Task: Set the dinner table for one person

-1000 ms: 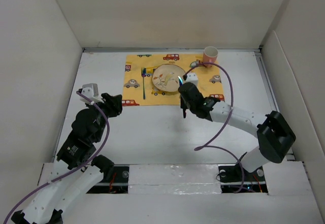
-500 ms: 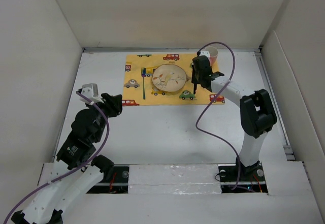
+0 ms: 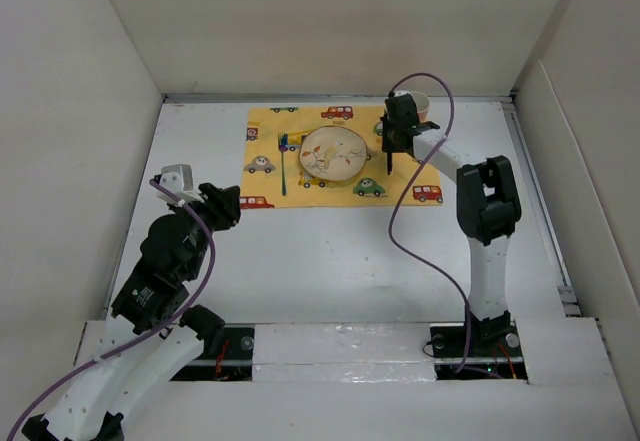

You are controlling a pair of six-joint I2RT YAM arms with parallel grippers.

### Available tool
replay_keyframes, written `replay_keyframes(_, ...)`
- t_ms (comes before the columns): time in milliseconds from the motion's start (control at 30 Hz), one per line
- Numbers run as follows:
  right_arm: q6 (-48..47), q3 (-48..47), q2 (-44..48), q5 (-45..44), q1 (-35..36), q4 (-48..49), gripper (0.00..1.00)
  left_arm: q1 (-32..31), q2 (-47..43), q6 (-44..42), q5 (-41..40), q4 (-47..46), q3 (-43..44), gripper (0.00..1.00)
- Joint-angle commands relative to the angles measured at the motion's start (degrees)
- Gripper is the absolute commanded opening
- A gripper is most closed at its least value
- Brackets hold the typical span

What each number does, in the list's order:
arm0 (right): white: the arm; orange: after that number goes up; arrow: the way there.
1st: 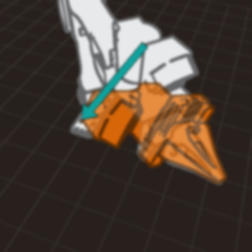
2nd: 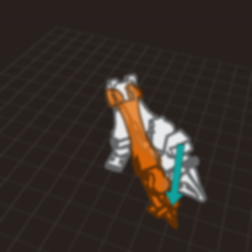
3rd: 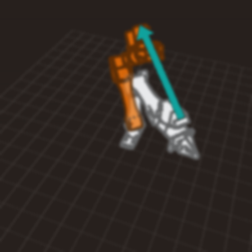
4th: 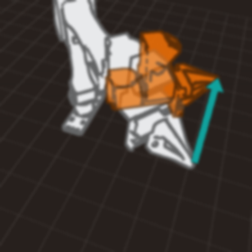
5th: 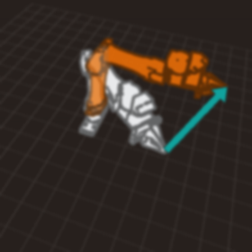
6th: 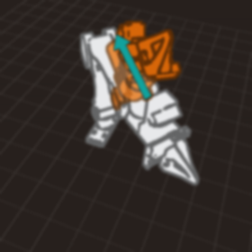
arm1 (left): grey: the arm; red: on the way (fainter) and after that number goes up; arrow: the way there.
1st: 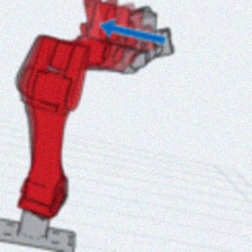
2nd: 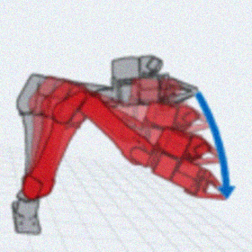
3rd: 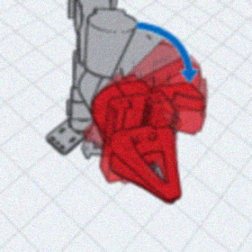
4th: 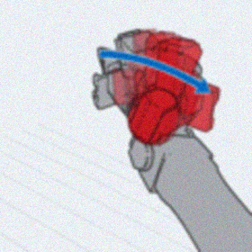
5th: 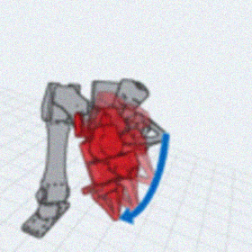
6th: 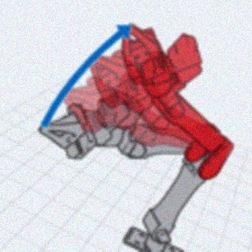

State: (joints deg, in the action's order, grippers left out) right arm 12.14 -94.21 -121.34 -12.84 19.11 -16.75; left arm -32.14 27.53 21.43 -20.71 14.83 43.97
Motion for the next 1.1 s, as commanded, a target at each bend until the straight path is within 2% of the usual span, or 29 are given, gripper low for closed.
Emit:
replay_keyframes(0,-2.4,-6.1,-0.8,1.6,-0.3,-1.4,0.0,0.1,0.5,-0.9,-0.7,-2.4,0.4,0.37)
replay_keyframes(233,-3.1,-12.2,-5.8,1.6,-0.8,-6.1,0.0,0.1,0.5,-1.0,-1.3,-2.4,0.4,0.37)
replay_keyframes(633,-2.8,-14.5,-8.8,0.0,-0.8,-9.3,0.02,0.1,1.3,-1.0,-1.4,-2.8,0.3,0.37)
replay_keyframes(733,-2.4,-12.3,-7.7,-0.6,-0.8,-7.7,0.2,0.1,1.7,-1.0,-1.5,-2.6,0.4,0.38)
replay_keyframes(800,-2.0,-10.5,-5.0,-0.8,-0.8,-6.4,0.41,0.1,1.7,-0.9,-1.7,-2.5,0.5,0.4)
replay_keyframes(933,-1.8,-7.4,-0.8,0.2,-0.8,-4.1,0.56,0.1,1.8,-0.8,-1.8,-2.4,0.5,0.46)
replay_keyframes(1067,-1.7,-5.7,4.5,-0.1,-0.3,-4.3,0.65,0.1,1.4,-0.8,-2.2,-2.5,0.4,0.55)
